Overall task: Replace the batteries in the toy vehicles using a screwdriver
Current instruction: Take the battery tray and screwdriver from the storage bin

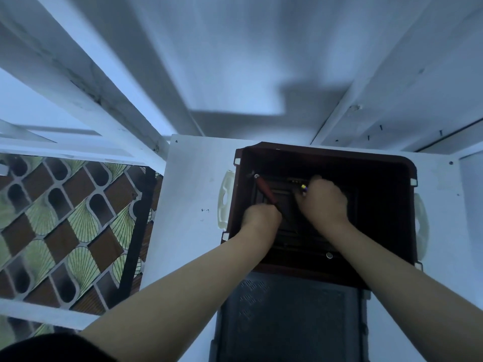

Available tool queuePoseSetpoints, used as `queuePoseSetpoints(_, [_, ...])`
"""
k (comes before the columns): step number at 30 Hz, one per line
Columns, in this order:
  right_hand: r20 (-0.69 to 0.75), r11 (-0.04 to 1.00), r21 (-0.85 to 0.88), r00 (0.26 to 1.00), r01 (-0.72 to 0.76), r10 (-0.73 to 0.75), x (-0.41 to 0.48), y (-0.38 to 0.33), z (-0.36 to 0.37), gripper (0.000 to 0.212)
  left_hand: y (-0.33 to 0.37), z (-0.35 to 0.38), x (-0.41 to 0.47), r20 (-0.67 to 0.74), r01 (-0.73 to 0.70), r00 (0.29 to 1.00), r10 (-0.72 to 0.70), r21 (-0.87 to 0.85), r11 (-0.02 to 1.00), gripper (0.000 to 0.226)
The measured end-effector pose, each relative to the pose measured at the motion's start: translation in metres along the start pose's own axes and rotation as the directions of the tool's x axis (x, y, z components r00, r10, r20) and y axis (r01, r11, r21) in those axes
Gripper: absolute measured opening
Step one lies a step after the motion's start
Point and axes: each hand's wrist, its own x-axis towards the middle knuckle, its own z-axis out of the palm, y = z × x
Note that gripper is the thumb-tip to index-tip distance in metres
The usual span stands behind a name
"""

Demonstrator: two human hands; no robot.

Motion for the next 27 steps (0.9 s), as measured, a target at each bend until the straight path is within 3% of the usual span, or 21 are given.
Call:
queuePoseSetpoints(4, [0.11,0.9,0.323,0.956,-0.294,0.273,0.003,-0.017,0.006,0.06,-0.001,-0.002,0.002,0.011,-0.007,1.0,0.006,0.026,1.0,0.035])
queuePoseSetpoints(7, [0.158,0.808,0.409,0.905,-0.423,0.394,0.003,-0.031,0.006,0.071,-0.005,-0.004,0.0,0.019,-0.02,1.0,0.019,0.023,1.0,0.034])
queuePoseSetpoints(12, [0.18,0.658,0.542,0.837,-0.523,0.517,0.009,-0.042,0.009,0.071,-0.003,-0.002,-0.003,0.022,-0.041,0.999,0.04,0.048,0.998,0.034])
queuePoseSetpoints(16, [0.154,0.634,0.584,0.836,-0.507,0.527,0.011,-0.04,0.014,0.059,-0.002,0.002,-0.001,0.025,-0.037,0.999,0.036,0.04,0.999,0.035])
queuePoseSetpoints(18, [0.191,0.569,0.674,0.855,-0.472,0.483,0.01,-0.036,0.013,0.048,-0.003,0.0,-0.003,0.024,-0.034,0.999,0.033,0.033,0.999,0.033])
queuePoseSetpoints(19, [0.252,0.479,0.747,0.862,-0.462,0.439,0.008,-0.033,0.01,0.039,-0.004,-0.001,-0.003,0.028,-0.036,0.999,0.035,0.024,0.999,0.032])
queuePoseSetpoints(22, [0.554,0.03,0.827,0.823,-0.561,0.124,0.002,-0.022,-0.001,0.03,-0.006,-0.007,-0.005,0.077,-0.049,0.996,0.049,0.002,0.999,0.031])
queuePoseSetpoints(24, [0.612,-0.202,0.756,0.782,-0.623,-0.119,-0.002,-0.014,-0.006,0.031,-0.006,-0.008,-0.006,0.112,-0.078,0.991,0.075,0.021,0.997,0.03])
queuePoseSetpoints(27, [0.597,-0.285,0.706,0.761,-0.648,-0.252,-0.003,-0.005,-0.007,0.045,-0.003,-0.002,-0.005,0.164,-0.113,0.981,0.098,0.08,0.99,0.031])
